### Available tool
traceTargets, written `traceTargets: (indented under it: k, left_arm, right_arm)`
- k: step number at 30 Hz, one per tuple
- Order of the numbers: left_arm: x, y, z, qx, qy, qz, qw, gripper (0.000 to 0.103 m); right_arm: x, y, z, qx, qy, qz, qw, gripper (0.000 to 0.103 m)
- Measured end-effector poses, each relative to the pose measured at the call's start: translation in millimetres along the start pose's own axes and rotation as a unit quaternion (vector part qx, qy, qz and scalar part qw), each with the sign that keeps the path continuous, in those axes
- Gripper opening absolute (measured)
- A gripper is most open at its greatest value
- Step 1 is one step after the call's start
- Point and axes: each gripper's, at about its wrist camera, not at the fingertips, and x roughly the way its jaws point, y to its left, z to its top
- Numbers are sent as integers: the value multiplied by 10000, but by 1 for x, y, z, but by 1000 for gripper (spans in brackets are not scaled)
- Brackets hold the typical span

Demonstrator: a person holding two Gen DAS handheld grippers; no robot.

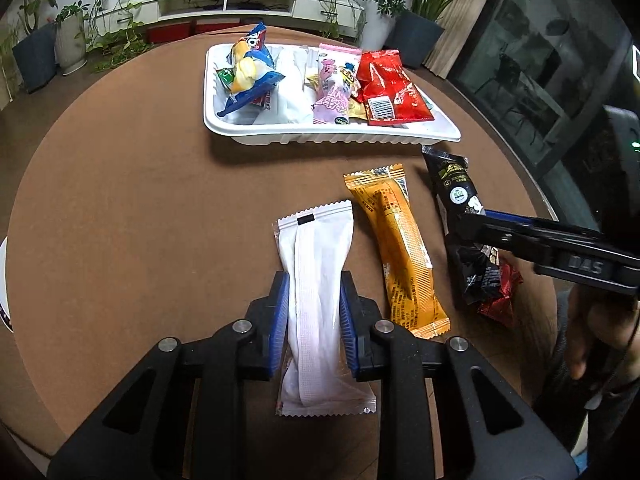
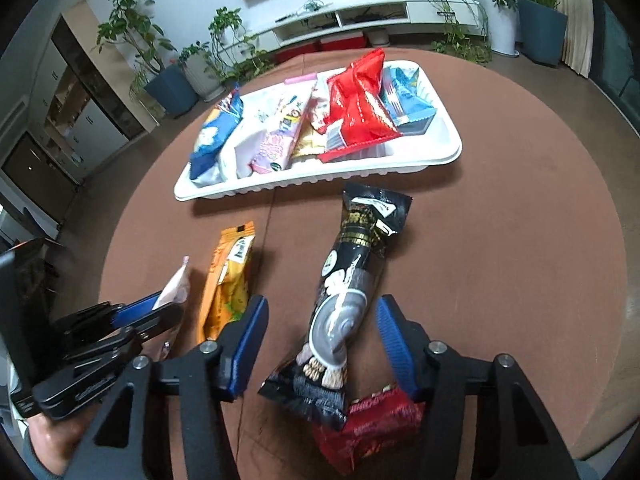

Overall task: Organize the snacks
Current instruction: 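Lift the white packet with the left gripper while the right gripper grasps the black-and-silver packet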

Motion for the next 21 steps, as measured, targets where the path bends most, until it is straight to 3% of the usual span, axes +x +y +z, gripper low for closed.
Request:
traceTargets:
  k: [13, 21]
  left_arm:
    - [0, 1, -3, -71, -18, -87, 9999, 22]
    - [1, 3, -3, -137, -21, -113, 9998, 22]
  right_arm:
    - [17, 6, -1, -274, 123, -261, 9992, 32]
    - [19, 5, 2, -227, 137, -246, 9993, 32]
